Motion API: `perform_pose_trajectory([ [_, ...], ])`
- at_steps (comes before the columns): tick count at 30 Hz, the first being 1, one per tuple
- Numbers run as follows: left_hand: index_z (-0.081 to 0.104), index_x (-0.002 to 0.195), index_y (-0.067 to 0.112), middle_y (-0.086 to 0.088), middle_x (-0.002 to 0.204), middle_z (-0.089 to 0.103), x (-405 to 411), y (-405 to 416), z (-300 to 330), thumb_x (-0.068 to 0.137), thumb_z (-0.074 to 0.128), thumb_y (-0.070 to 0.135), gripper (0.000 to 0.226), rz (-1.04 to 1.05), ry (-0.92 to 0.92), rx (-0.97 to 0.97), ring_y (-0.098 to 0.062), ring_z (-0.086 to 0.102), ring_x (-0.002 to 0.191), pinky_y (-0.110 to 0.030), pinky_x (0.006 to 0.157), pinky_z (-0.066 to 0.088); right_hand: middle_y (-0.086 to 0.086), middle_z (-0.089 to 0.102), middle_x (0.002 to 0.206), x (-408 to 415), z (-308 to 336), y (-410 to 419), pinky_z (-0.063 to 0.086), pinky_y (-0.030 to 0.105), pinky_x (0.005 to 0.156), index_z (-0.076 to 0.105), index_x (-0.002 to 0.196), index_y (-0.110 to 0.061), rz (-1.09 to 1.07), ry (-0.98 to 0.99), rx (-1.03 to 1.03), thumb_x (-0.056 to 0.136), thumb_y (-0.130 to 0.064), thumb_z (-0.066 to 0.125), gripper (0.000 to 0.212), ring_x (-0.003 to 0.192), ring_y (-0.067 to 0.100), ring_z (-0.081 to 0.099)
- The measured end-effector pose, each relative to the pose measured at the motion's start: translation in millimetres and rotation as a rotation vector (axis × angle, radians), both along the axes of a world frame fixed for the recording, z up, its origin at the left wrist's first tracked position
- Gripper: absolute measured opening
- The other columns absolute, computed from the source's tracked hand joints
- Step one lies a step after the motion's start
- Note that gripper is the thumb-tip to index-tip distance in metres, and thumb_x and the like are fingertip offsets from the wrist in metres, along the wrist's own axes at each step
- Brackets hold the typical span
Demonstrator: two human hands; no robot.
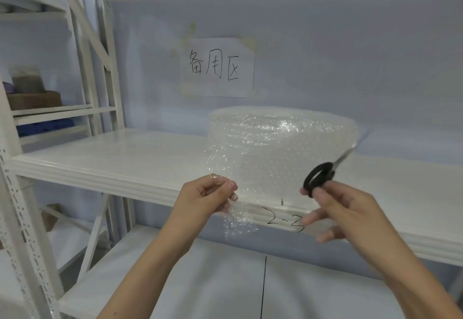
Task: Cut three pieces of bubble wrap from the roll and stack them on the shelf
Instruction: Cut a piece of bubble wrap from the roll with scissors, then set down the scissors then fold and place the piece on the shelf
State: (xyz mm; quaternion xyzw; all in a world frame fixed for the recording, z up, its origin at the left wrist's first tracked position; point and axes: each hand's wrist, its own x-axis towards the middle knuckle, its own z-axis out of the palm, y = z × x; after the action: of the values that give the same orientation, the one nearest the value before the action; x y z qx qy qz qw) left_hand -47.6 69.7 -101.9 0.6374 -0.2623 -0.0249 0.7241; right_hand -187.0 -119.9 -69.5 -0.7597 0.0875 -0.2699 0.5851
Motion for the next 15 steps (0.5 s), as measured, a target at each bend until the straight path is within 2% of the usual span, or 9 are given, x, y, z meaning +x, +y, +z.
perform_pose_trajectory([
  [1,0.072,0.082,0.003,-0.003,0.069,0.068,-1,-3,1,0.088,0.066,0.01,0.011,-0.009,-0.001,0.002,-0.012,0.056,0.057,-0.017,0.061,0.052,0.009,0.07,0.096,0,-1,-13,0.054,0.027,0.041,0.071,0.084,-0.01,-0.078,-0.005,-0.019,0.092,-0.015,0.057,0.016,0.057,0.015,0.069],
  [3,0.072,0.08,0.006,-0.002,0.068,0.068,-4,-8,1,0.088,0.066,0.01,0.011,-0.026,-0.002,0.004,-0.012,0.056,0.056,-0.017,0.06,0.051,0.016,0.07,0.081,2,-2,-39,0.058,0.038,0.052,0.071,0.072,-0.007,-0.276,0.024,-0.079,0.089,-0.018,0.062,0.022,0.05,0.019,0.066],
  [5,0.073,0.079,0.007,-0.001,0.067,0.068,-6,-13,2,0.087,0.066,0.01,0.011,-0.044,0.0,0.005,-0.012,0.056,0.056,-0.017,0.059,0.051,0.016,0.069,0.065,5,-4,-63,0.055,0.042,0.062,0.068,0.066,-0.005,-0.448,0.134,-0.225,0.085,-0.02,0.062,0.024,0.045,0.025,0.064],
  [8,0.072,0.079,0.008,0.0,0.066,0.068,-8,-18,2,0.088,0.066,0.01,0.011,-0.068,-0.002,0.011,-0.011,0.056,0.056,-0.018,0.061,0.052,0.015,0.061,0.057,8,-6,-87,0.042,0.032,0.053,0.058,0.065,0.0,-0.559,0.271,-0.426,0.084,-0.02,0.058,0.027,0.047,0.026,0.057],
  [10,0.072,0.078,0.009,0.001,0.066,0.068,-8,-19,2,0.088,0.066,0.01,0.011,-0.07,-0.005,0.015,-0.01,0.056,0.056,-0.018,0.061,0.052,0.008,0.052,0.052,11,-11,-99,0.033,0.03,0.05,0.049,0.058,-0.006,-0.618,0.353,-0.517,0.087,-0.024,0.053,0.034,0.051,0.024,0.049],
  [12,0.072,0.078,0.008,0.002,0.066,0.068,-8,-20,3,0.088,0.066,0.01,0.011,-0.071,-0.007,0.016,-0.01,0.056,0.056,-0.018,0.062,0.052,0.005,0.053,0.058,14,-14,-108,0.031,0.03,0.049,0.048,0.06,-0.009,-0.673,0.479,-0.672,0.091,-0.03,0.045,0.037,0.054,0.023,0.049],
  [15,0.074,0.079,0.008,0.005,0.069,0.068,-6,-20,4,0.086,0.068,0.013,0.011,-0.056,-0.035,0.033,-0.009,0.057,0.058,-0.019,0.065,0.054,0.008,0.049,0.082,17,-17,-112,0.036,0.032,0.055,0.055,0.073,-0.011,-0.717,0.639,-0.829,0.095,-0.036,0.034,0.038,0.061,0.025,0.051],
])
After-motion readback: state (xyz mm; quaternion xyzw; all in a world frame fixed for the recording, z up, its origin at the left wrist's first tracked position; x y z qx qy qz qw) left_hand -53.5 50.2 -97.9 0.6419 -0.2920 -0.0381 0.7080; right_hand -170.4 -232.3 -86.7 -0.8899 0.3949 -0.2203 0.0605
